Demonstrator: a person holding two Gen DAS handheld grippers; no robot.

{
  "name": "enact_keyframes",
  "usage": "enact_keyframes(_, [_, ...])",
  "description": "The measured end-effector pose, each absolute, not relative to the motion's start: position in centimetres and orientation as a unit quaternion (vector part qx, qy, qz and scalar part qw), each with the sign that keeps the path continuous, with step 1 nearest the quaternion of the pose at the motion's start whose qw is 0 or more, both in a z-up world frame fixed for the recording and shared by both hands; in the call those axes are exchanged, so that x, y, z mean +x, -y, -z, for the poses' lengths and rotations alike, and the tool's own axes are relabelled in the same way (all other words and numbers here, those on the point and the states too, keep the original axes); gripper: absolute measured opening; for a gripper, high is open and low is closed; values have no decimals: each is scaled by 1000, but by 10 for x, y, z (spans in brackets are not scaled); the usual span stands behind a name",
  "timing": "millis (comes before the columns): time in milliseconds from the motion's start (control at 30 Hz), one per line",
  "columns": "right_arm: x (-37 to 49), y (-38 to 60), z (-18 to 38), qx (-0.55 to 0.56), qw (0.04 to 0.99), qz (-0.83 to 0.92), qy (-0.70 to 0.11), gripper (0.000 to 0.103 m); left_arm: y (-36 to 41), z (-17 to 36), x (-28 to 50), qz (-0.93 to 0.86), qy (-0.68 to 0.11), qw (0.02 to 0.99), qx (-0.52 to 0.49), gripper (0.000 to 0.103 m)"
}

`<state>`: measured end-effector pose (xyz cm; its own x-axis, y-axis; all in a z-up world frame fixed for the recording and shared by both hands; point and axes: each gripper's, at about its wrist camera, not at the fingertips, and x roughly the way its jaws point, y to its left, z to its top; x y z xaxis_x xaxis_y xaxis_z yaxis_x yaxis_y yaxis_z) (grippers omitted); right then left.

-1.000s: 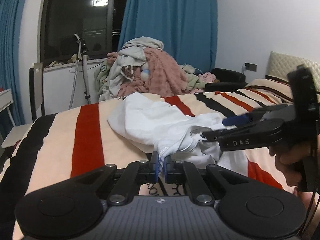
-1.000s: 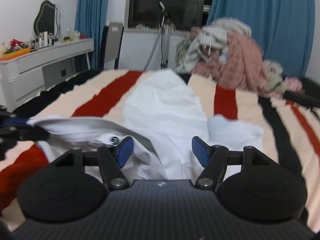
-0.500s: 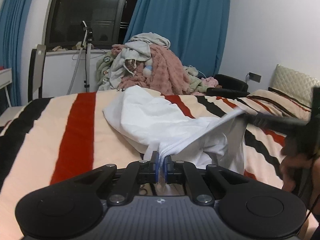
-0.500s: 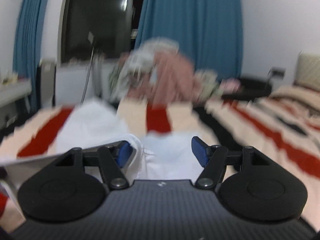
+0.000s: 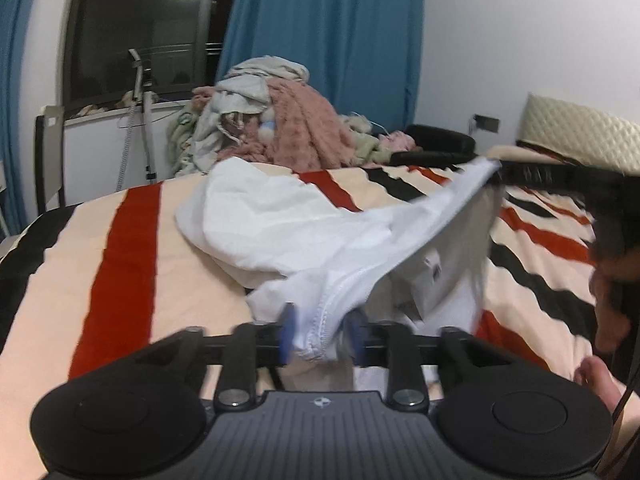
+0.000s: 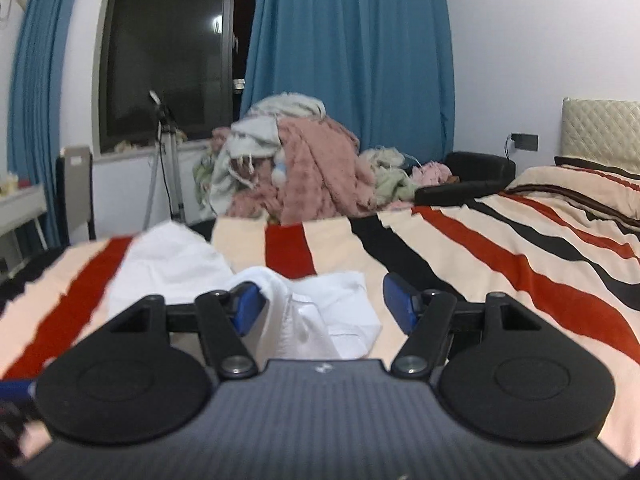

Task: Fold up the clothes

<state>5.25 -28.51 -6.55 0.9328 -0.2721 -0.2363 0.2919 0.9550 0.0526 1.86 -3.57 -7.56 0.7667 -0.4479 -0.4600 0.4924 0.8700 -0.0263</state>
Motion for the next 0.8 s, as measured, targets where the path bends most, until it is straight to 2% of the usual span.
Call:
enact_keyframes(33, [51, 284, 65, 41, 983, 142, -112, 66, 39, 78, 18, 254, -233, 937, 51, 54])
enact_keyframes(67, [50, 283, 65, 39, 983, 141, -110, 66, 42, 80, 18, 256, -233, 936, 56, 61])
enact_keyframes(167, [47, 285, 61, 45, 984, 137, -108, 66, 54, 86, 25, 238, -228, 941, 74, 67])
enact_keyframes(433, [46, 292, 60, 41, 983, 148, -98, 67, 44, 103, 61, 85, -246, 963, 64, 70])
enact_keyframes(567, [51, 287, 65, 23, 983, 145, -111, 67, 18, 91, 75, 58, -231, 971, 10, 74])
enact_keyframes(633, [57, 281, 71, 1, 982, 142, -128, 67, 6, 86, 80, 45, -226, 973, -15, 74])
enact_keyframes(800, [88, 270, 108, -38, 958, 113, -261, 66, -15, 81, 88, 14, -224, 973, -55, 74])
